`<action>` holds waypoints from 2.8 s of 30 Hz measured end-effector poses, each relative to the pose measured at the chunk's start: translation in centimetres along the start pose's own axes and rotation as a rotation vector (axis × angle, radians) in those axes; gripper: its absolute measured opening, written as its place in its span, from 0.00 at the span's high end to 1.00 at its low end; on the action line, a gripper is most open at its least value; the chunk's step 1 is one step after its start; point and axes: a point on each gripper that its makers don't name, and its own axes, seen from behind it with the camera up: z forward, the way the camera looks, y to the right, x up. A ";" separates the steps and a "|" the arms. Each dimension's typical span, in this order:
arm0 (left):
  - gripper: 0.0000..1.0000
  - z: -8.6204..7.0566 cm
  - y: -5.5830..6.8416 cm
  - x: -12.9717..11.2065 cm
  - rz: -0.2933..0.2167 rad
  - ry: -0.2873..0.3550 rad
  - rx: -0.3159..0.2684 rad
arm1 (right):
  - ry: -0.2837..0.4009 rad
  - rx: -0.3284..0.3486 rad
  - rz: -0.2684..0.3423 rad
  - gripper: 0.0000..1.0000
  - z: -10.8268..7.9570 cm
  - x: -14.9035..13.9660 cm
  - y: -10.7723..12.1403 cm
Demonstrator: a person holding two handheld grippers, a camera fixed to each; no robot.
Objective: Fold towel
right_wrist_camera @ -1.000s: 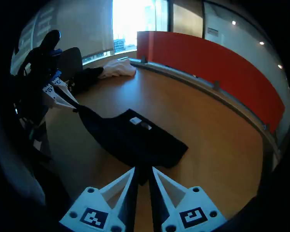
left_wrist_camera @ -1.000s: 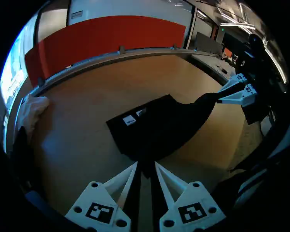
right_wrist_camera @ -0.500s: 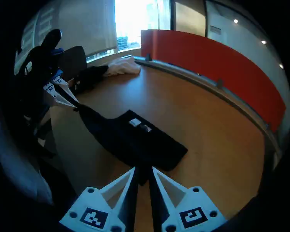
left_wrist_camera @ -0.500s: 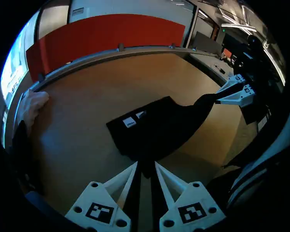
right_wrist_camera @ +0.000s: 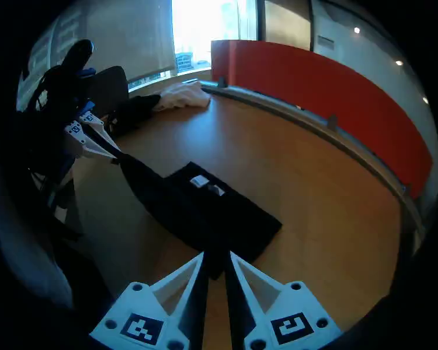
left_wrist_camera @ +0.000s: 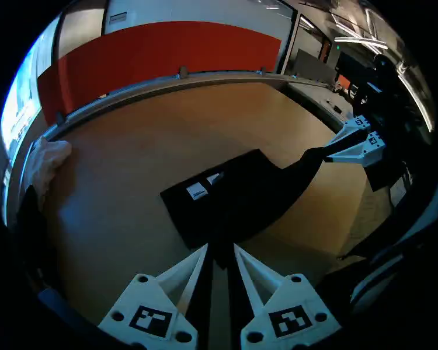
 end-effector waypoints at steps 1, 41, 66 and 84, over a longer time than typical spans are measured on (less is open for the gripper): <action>0.85 0.2 -0.1 0.1 0.001 0.000 0.000 | -0.002 0.000 0.002 0.83 0.2 0.0 0.2; 0.85 10.6 -5.6 2.1 0.056 -0.035 0.009 | -0.080 -0.063 0.122 0.78 8.7 -0.9 7.3; 0.63 13.4 -7.7 1.5 0.041 -0.056 0.079 | -0.084 -0.143 0.115 0.31 10.3 -2.2 9.7; 0.24 13.9 -8.9 1.3 0.013 -0.064 0.136 | -0.072 -0.147 0.080 0.05 9.9 -2.0 9.7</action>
